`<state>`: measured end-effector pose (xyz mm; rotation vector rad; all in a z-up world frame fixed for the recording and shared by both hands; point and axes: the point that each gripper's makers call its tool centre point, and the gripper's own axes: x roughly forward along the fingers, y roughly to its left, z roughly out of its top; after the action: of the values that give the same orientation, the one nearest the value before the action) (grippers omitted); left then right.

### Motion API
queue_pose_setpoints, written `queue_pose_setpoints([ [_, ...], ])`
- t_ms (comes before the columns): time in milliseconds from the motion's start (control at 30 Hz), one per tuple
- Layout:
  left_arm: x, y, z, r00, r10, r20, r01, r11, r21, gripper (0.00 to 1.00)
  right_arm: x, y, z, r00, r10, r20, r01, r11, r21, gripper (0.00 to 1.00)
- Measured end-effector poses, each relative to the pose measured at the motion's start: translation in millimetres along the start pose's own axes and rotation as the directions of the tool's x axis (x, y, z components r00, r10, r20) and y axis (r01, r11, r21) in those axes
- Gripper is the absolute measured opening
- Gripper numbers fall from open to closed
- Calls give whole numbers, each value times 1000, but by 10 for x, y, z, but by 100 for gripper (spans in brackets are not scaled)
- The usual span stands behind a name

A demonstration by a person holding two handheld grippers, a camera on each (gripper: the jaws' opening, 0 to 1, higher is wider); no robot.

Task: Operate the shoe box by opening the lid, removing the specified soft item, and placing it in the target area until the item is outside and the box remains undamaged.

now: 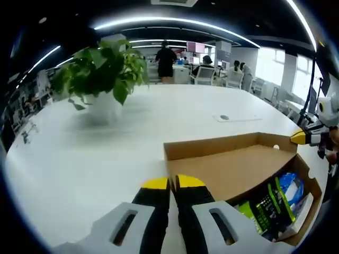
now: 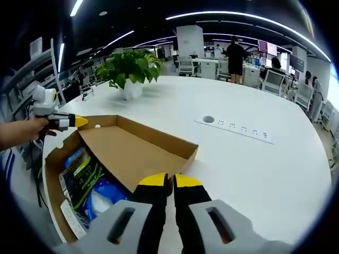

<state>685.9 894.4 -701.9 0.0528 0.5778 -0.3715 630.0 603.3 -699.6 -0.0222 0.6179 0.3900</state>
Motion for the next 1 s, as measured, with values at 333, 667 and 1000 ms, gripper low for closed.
queue_pose_setpoints([
  [333, -78, -31, -4, 1000, 17, -4, -17, 999, 49, 2, -100, 44, 46, 999, 6, 32, -6, 1000, -24, 6],
  [667, -284, -12, -100, 999, 27, -37, -25, 997, 67, 13, -280, 177, 178, 996, 36, 84, -34, 999, -23, 7],
  [1000, -619, -91, -237, 998, 25, -66, -21, 997, 71, 17, -358, 443, 140, 993, 98, 70, -95, 994, -44, 12],
])
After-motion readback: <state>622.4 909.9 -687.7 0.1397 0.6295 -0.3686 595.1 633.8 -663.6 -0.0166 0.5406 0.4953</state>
